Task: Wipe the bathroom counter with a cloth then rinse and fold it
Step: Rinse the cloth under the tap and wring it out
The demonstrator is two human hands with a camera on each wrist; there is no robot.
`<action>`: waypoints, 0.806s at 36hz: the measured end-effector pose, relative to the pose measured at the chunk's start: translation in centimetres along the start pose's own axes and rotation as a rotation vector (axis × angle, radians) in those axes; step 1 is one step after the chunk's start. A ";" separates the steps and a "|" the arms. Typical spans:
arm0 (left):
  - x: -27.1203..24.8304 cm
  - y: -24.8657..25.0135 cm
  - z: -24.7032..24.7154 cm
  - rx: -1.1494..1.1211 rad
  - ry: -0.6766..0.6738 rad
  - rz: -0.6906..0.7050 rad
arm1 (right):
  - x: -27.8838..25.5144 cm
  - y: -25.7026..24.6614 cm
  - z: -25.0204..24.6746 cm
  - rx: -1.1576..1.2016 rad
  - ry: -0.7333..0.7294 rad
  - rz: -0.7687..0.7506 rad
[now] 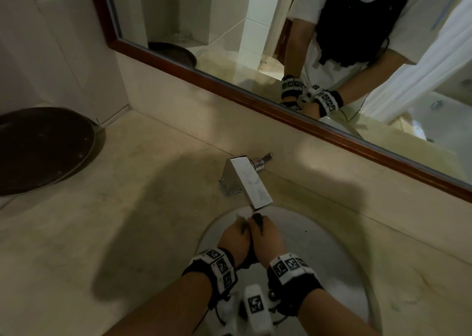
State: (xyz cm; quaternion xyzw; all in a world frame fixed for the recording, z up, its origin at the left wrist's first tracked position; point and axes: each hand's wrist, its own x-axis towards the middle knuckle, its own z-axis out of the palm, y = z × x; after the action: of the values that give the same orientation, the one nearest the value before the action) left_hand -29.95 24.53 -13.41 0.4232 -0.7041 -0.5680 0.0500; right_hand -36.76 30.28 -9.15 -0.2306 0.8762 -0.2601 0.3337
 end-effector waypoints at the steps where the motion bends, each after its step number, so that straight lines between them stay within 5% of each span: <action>1: -0.1 -0.2 -0.2 0.053 -0.011 0.030 | 0.1 0.1 -0.2 -0.051 -0.030 -0.016; 5: -0.2 -0.6 -0.7 0.155 -0.064 0.087 | 0.5 0.3 -1.0 -0.135 -0.124 -0.040; 12: 0.5 1.0 -1.8 -0.127 -0.099 0.058 | 1.7 -0.3 -2.8 0.149 -0.122 0.023; 16: 1.1 1.4 -2.0 -0.234 -0.282 -0.006 | 2.2 0.0 -2.9 0.263 -0.163 0.020; 23: 2.0 1.7 -2.3 0.338 -0.470 0.010 | 2.3 -0.4 -3.6 0.020 -0.215 -0.082; 29: 1.0 2.9 -2.7 0.329 -0.522 -0.035 | 2.5 -0.3 -2.2 -0.175 -0.138 -0.235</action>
State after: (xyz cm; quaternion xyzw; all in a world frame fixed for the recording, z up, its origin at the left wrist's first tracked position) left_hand -30.68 21.82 -10.46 0.2772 -0.7684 -0.5365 -0.2117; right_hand -39.96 29.26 -8.70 -0.3770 0.8375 -0.2037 0.3391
